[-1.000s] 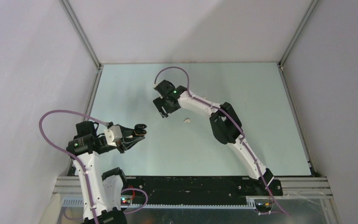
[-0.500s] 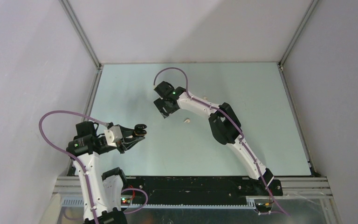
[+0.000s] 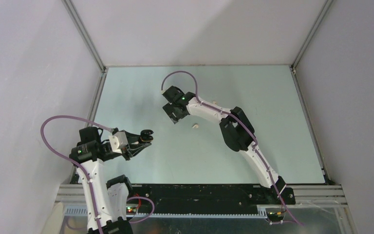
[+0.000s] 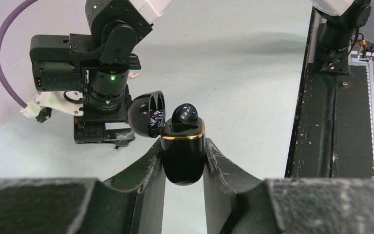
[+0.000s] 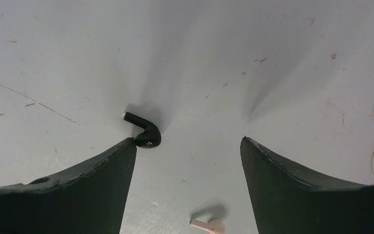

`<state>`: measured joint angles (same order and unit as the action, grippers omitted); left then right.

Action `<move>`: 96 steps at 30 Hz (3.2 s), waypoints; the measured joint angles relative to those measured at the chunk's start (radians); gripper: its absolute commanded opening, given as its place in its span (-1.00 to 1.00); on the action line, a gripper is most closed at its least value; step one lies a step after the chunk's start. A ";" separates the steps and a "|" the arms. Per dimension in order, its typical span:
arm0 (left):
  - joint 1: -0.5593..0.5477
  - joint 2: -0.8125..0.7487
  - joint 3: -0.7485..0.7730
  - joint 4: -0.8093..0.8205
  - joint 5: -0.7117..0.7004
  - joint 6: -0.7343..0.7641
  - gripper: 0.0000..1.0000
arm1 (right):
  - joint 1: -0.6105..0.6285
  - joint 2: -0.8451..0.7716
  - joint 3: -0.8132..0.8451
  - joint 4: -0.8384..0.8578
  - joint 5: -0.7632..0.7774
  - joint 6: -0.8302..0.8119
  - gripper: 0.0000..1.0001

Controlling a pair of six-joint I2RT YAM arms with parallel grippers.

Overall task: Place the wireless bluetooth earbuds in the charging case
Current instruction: Move the left earbud to the center of the board, then pick up the left earbud from the center of the board.

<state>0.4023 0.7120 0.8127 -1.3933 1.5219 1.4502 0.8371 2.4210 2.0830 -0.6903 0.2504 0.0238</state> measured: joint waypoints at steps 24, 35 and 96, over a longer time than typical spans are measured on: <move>0.000 -0.008 0.000 0.000 0.000 0.000 -1.00 | -0.072 -0.070 -0.066 -0.010 -0.185 -0.083 0.54; 0.000 -0.008 0.000 0.000 0.000 0.000 -1.00 | -0.148 -0.170 -0.072 0.017 -0.563 -0.341 0.50; 0.000 -0.007 0.000 0.000 -0.004 0.000 -1.00 | -0.212 0.108 0.124 0.045 -0.811 -0.100 0.35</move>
<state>0.4026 0.7048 0.8127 -1.3933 1.5181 1.4502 0.6254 2.5294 2.2074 -0.6456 -0.5602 -0.0765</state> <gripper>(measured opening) 0.329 0.668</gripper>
